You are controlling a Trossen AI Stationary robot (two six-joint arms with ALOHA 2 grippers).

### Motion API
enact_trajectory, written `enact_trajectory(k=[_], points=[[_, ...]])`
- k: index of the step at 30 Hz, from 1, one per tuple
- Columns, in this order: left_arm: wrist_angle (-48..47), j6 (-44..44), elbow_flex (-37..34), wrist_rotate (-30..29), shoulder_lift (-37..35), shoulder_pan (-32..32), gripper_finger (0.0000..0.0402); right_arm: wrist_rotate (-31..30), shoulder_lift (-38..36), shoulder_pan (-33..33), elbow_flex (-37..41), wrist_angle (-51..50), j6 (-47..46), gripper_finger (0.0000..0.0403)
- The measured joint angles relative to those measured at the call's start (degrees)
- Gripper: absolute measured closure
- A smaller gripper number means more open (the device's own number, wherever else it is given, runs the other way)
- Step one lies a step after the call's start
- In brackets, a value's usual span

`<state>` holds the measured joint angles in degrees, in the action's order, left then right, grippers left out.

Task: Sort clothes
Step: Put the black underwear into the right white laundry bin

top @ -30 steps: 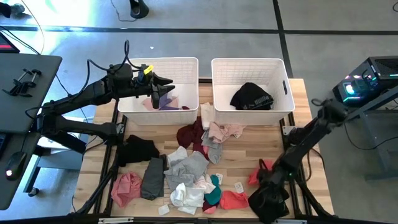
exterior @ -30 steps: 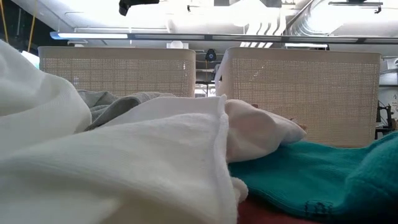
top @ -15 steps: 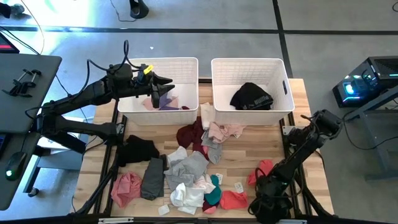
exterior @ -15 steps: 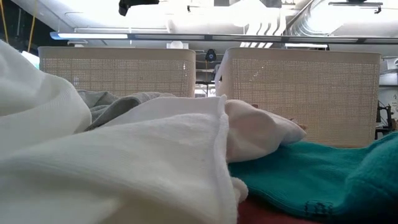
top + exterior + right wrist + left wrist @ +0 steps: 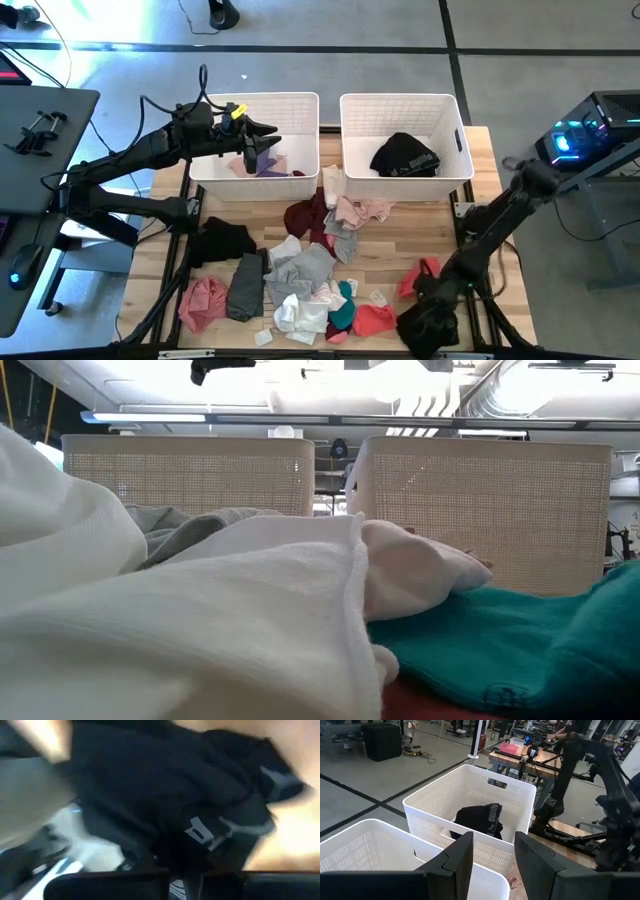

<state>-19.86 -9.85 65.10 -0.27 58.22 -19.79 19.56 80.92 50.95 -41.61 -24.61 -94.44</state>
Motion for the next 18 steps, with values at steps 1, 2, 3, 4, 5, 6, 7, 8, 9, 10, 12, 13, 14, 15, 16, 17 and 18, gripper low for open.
enact_trajectory(k=[1, 2, 3, 4, 5, 6, 7, 8, 9, 10, 12, 13, 14, 15, 16, 17, 18], points=[[0.02, 0.00, 0.00, 0.00, 0.00, 0.00, 0.0270, -0.14, -2.24, -0.19, -0.01, -0.15, -0.66, 0.0399], [0.02, 0.00, 0.00, 0.00, 0.00, 0.00, 0.0270, -0.22, -4.37, -0.51, -0.01, -0.27, -1.27, 0.0399], [0.05, 0.00, 0.00, 0.00, 0.00, 0.00, 0.0270, -0.34, -6.50, -0.94, -0.01, -0.27, -1.97, 0.0399], [0.13, 0.00, 0.00, 0.00, 0.00, 0.00, 0.0270, -0.53, -8.70, -1.41, -0.01, -0.27, -2.81, 0.0400], [0.23, 0.00, 0.00, 0.00, 0.00, 0.00, 0.0270, -0.48, -11.04, -2.03, -0.01, -0.15, -3.56, 0.0400], [0.39, 0.00, 0.00, 0.00, 0.00, 0.00, 0.0270, -0.45, -13.27, -2.68, -0.06, 0.09, -4.33, 0.0401], [0.46, 0.00, 0.00, 0.00, 0.00, 0.00, 0.0270, -0.48, -15.45, -3.39, -0.10, 0.47, -4.88, 0.0400], [0.44, 0.00, 0.00, 0.00, 0.00, 0.00, 0.0270, -0.55, -17.56, -4.20, -0.10, 0.87, -5.55, 0.0400], [0.45, 0.00, 0.00, 0.00, 0.00, 0.00, 0.0270, -0.53, -19.66, -5.22, -0.10, 1.40, -5.83, 0.0400], [0.44, 0.00, 0.00, 0.00, 0.00, 0.00, 0.0270, -0.61, -21.70, -6.34, -0.11, 2.21, -5.85, 0.0400], [0.44, 0.00, 0.00, 0.00, 0.00, 0.00, 0.0270, -1.45, -25.21, -8.83, -0.23, 3.65, -5.79, 0.0400], [0.44, 0.00, 0.00, 0.00, 0.00, 0.00, 0.0270, -2.26, -26.80, -10.12, -0.23, 4.12, -5.62, 0.0400], [0.45, 0.00, 0.00, 0.00, 0.00, 0.00, 0.0270, -3.35, -28.26, -11.38, -0.23, 4.51, -5.22, 0.0400], [0.44, -0.01, 0.00, 0.00, 0.00, 0.00, 0.0270, -4.55, -29.51, -12.83, -0.23, 5.33, -4.09, 0.0400], [0.44, -0.02, 0.00, 0.00, 0.00, 0.00, 0.0270, -5.82, -30.63, -14.28, -0.35, 6.38, -2.48, 0.0400], [0.44, -0.11, 0.00, 0.00, 0.00, 0.00, 0.0270, -7.51, -31.44, -15.90, -0.93, 6.74, -0.26, 0.0400], [0.45, -0.41, 0.00, 0.00, 0.00, 0.00, 0.0270, -9.09, -31.95, -17.68, -1.88, 6.80, 2.49, 0.0400]])
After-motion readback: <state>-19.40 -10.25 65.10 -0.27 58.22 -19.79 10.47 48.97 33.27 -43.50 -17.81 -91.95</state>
